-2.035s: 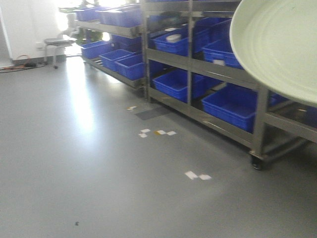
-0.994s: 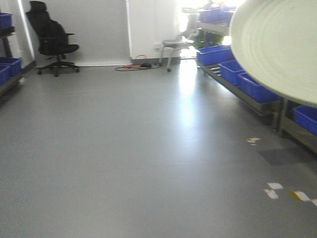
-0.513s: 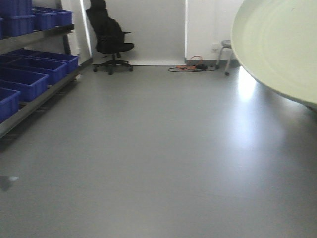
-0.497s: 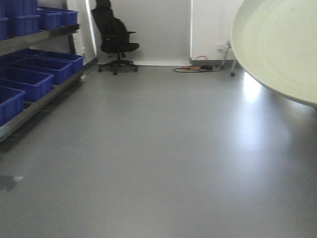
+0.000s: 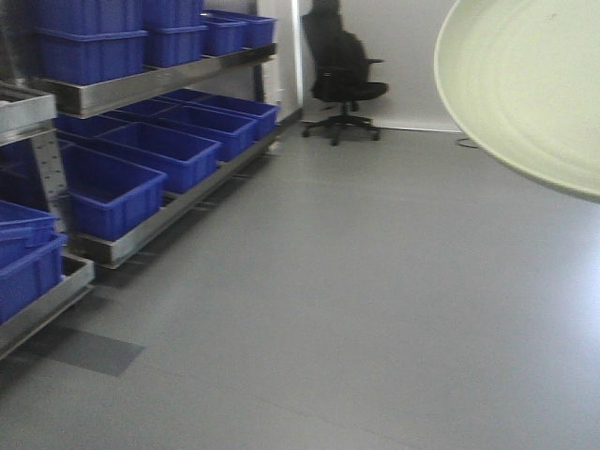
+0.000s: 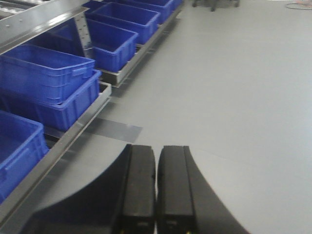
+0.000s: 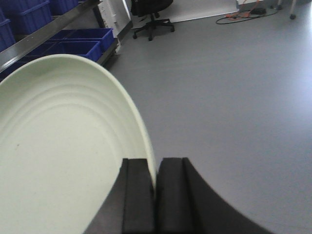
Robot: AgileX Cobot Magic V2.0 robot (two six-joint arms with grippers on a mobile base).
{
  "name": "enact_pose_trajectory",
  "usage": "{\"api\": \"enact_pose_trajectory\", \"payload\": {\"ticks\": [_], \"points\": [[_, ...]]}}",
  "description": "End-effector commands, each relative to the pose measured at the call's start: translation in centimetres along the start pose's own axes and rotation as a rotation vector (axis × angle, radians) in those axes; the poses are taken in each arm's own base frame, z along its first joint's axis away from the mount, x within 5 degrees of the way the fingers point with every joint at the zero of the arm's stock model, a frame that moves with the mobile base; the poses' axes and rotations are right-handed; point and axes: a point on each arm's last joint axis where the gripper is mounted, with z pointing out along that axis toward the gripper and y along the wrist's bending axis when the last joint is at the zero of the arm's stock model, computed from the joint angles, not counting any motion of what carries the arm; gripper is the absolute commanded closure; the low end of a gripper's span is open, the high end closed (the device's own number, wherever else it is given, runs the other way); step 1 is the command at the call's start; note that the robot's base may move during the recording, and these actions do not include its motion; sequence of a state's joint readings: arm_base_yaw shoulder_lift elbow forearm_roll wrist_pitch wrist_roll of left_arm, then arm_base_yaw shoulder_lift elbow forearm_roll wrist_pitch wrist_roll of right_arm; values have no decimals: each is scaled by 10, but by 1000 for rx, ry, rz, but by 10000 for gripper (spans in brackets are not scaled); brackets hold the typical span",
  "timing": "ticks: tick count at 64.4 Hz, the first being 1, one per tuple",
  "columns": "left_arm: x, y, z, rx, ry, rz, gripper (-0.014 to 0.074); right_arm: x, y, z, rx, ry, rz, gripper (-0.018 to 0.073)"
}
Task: Place green plate on second shelf with right arm
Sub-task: 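Keep holding the plate in the right gripper while driving across the floor, then approach the rack of blue bins, holding the plate above the shelf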
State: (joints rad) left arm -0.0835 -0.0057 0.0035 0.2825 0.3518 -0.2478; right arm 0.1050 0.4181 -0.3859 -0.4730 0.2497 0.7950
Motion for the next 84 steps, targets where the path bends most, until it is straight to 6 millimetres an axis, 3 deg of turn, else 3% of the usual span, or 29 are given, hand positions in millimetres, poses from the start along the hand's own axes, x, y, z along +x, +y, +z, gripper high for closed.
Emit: {"api": "enact_pose_trajectory", "payload": {"ticks": [1,84], "points": [[7,-2,3,22,-38,3,472,-18,9,-3,-76,-107,-9,503],[7,-2,3,22,-38,3,472,-18,9,-3,-76,-107,-9,503]]}}
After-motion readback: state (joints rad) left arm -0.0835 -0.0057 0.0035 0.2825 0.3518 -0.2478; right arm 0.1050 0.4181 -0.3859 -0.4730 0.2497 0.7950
